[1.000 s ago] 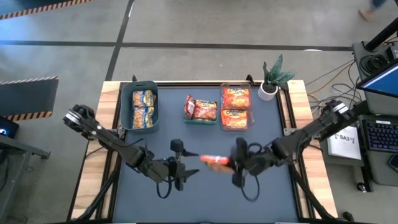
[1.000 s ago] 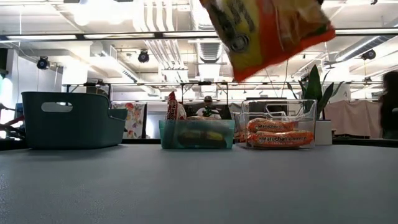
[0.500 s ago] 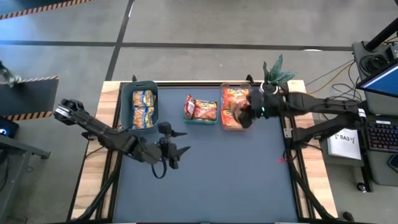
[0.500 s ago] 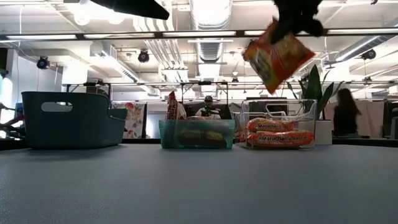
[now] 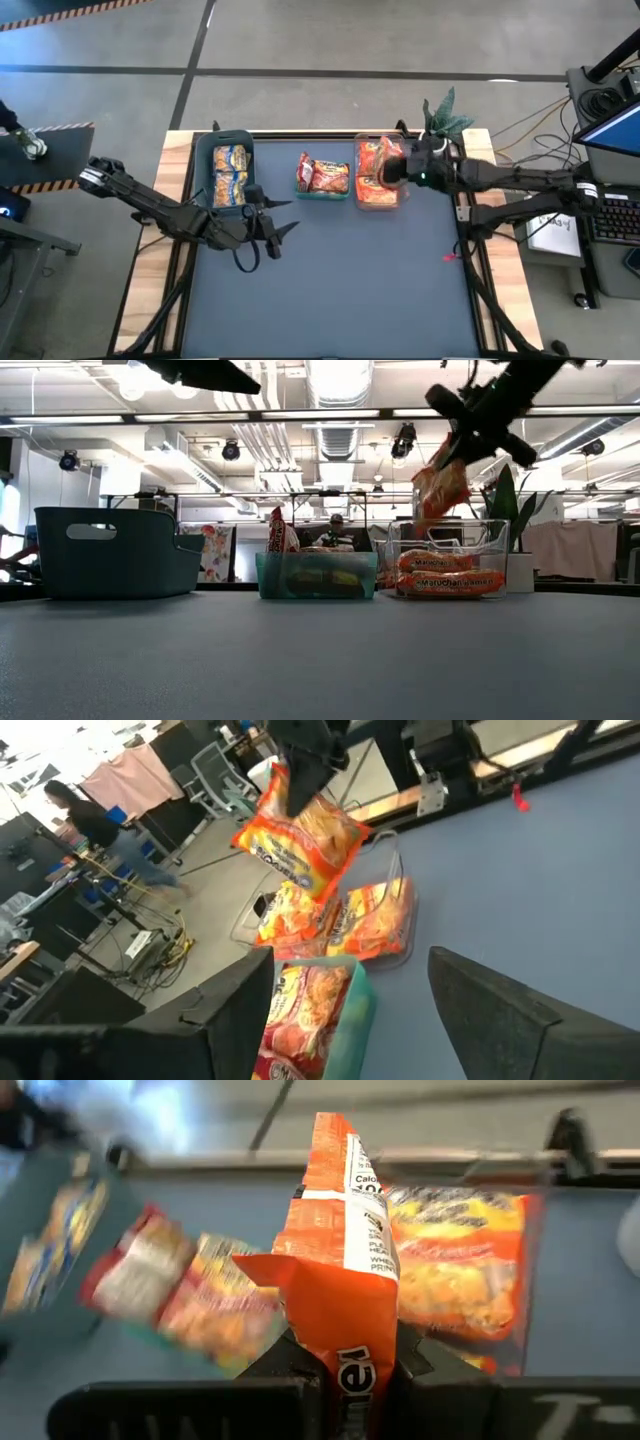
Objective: Sort Maruchan noodles
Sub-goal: Put the orange noodle pack into the transparent bin
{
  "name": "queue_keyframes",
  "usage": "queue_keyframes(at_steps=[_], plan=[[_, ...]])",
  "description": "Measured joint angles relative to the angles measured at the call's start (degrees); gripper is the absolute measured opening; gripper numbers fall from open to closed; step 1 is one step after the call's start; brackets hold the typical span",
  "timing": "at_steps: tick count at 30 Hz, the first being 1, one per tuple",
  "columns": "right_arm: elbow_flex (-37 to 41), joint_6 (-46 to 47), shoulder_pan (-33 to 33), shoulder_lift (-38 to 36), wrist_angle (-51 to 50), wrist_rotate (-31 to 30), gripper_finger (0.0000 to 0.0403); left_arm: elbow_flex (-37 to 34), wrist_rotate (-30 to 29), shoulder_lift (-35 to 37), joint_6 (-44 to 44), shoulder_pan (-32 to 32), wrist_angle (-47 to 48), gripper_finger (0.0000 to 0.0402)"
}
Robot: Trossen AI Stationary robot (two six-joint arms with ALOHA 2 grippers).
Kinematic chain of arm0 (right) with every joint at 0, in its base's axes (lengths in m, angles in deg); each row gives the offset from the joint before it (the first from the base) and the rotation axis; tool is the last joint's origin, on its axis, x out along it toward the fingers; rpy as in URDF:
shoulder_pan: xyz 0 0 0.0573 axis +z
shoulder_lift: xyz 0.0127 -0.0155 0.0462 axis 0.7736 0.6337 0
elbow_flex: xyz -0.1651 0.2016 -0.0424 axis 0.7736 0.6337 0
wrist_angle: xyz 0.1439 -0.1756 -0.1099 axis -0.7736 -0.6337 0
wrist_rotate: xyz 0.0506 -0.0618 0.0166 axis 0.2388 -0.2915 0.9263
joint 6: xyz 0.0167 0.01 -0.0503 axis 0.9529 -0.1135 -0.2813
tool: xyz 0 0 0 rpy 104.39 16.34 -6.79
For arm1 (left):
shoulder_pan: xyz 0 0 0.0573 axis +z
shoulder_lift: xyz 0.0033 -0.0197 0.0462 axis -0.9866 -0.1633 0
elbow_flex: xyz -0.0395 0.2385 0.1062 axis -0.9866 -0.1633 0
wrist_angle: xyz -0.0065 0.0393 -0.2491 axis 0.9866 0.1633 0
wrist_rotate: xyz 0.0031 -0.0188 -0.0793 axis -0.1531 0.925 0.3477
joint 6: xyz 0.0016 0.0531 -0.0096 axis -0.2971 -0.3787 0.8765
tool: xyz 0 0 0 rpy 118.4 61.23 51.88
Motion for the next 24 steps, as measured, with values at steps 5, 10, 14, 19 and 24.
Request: queue_keyframes(at_steps=[5,10,14,19,24], plan=[[9.05,3.36,6.58,-1.96,19.37,-12.83,0.0029,-1.56,-0.1,0.98,-0.65,0.13,1.51,0.0246],[13.59,5.24,12.19,1.07,29.54,-27.34,0.0029,-2.88,-1.49,2.75,-0.91,0.17,1.28,0.0246],[14.03,8.52,14.47,5.11,30.85,-33.02,0.0029,-3.29,-1.49,3.7,-0.38,0.17,1.31,0.0246],[14.1,12.76,15.09,10.17,31.48,-33.04,0.0029,-3.38,-1.49,3.98,-0.06,0.17,1.31,0.0246],[14.1,15.6,15.13,13.34,31.45,-32.74,0.0029,-3.38,-1.49,3.98,0.2,0.17,1.33,0.0246]])
